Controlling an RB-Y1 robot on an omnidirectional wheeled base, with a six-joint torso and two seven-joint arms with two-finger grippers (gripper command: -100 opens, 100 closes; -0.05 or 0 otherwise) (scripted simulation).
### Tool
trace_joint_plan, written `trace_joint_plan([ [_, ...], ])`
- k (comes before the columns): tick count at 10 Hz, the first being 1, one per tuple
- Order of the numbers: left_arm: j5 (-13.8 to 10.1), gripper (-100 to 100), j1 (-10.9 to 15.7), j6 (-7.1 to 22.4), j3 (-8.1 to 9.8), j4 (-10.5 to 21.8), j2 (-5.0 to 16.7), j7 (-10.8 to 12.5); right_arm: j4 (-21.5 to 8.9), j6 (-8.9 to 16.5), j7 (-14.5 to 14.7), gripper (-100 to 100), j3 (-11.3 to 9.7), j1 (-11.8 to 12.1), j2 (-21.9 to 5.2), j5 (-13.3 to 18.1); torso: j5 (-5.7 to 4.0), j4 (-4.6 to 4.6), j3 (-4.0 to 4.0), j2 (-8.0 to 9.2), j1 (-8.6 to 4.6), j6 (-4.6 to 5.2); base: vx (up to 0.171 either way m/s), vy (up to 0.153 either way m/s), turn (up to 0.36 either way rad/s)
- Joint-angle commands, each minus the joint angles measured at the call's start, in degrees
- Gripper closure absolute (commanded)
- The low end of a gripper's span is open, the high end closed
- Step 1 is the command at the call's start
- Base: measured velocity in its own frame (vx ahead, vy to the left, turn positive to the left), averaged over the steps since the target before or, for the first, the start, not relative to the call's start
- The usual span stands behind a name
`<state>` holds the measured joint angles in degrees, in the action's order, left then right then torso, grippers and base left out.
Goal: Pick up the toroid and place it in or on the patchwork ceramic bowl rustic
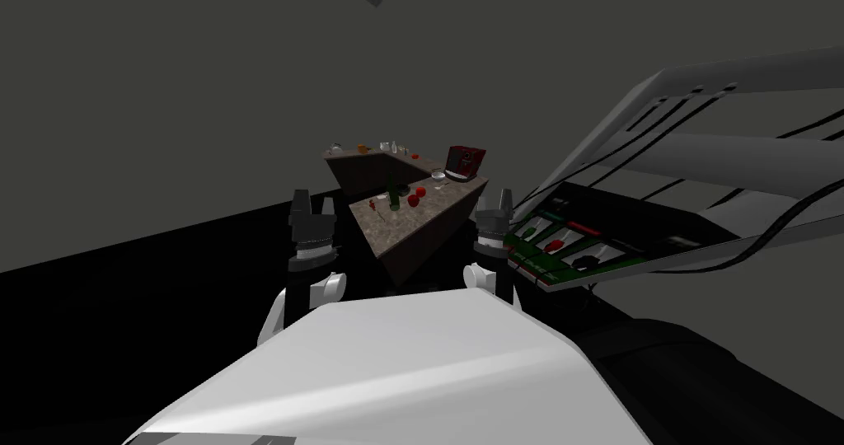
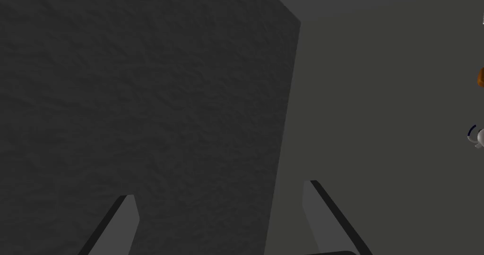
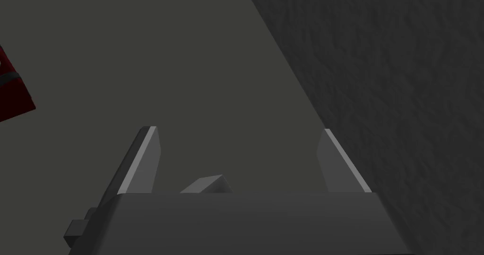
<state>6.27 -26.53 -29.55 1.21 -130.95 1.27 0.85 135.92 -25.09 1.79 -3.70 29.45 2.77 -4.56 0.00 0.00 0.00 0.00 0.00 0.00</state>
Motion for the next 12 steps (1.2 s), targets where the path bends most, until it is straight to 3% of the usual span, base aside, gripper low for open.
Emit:
trace_joint_plan([
  [1, 0.4, -100, 0.4, 0.3, 0.63, 1.1, 2.2, 0.2, 0.0, 0.0, 0.0, 0, 0.0, 0.0, 0.0, 0.0, 0.00, 0.00, 0.00, 0.00, 0.00, 0.00, -0.044, -0.002, -0.065],
  [7, 2.4, -100, 2.6, 2.0, 3.94, 7.7, 6.8, 0.8, 0.0, 0.0, 0.0, 0, 0.0, 0.0, 0.0, 0.0, -0.01, 0.08, 0.20, 0.34, -0.06, 0.01, -0.081, -0.016, -0.079],
  [12, 3.9, -100, 4.5, 3.4, 6.69, 13.8, 8.5, 1.3, 0.0, 0.0, 0.0, 0, 0.0, 0.0, 0.0, 0.0, -0.01, 0.07, 0.18, 0.29, -0.03, -0.01, -0.084, -0.026, -0.079],
])
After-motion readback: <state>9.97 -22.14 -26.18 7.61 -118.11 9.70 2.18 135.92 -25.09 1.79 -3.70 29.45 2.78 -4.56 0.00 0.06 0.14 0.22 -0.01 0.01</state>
